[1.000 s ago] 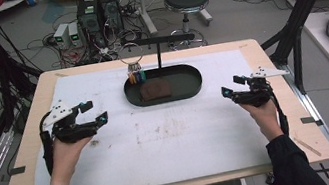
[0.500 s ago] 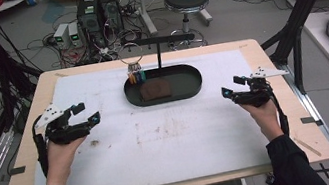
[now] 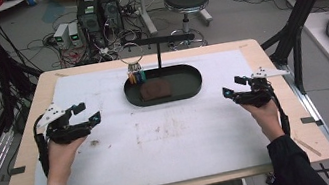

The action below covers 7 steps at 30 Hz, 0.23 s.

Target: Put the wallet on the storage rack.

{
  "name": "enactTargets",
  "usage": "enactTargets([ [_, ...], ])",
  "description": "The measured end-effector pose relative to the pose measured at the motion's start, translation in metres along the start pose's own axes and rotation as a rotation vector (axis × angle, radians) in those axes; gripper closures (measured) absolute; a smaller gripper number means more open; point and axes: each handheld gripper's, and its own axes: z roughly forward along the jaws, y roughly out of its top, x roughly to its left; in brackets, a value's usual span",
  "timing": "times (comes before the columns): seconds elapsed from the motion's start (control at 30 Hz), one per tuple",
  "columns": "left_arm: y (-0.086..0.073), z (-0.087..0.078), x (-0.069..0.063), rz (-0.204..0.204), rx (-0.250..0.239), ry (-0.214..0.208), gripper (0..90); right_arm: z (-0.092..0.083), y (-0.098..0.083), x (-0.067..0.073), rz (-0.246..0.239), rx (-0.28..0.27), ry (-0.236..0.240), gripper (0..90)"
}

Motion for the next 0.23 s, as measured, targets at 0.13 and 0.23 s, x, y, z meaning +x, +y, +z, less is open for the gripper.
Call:
enactTargets([
  [0.13, 0.0, 0.0001, 0.0002, 0.004, -0.008, 0.003, 23.8, 0.0006, -0.0001, 0.0002, -0.006, 0.002, 0.001, 20.4],
  [0.23, -0.0005, 0.0005, 0.0014, 0.006, -0.003, 0.014, 23.8, 0.0007, -0.0003, -0.0008, -0.003, 0.003, -0.004, 20.4],
])
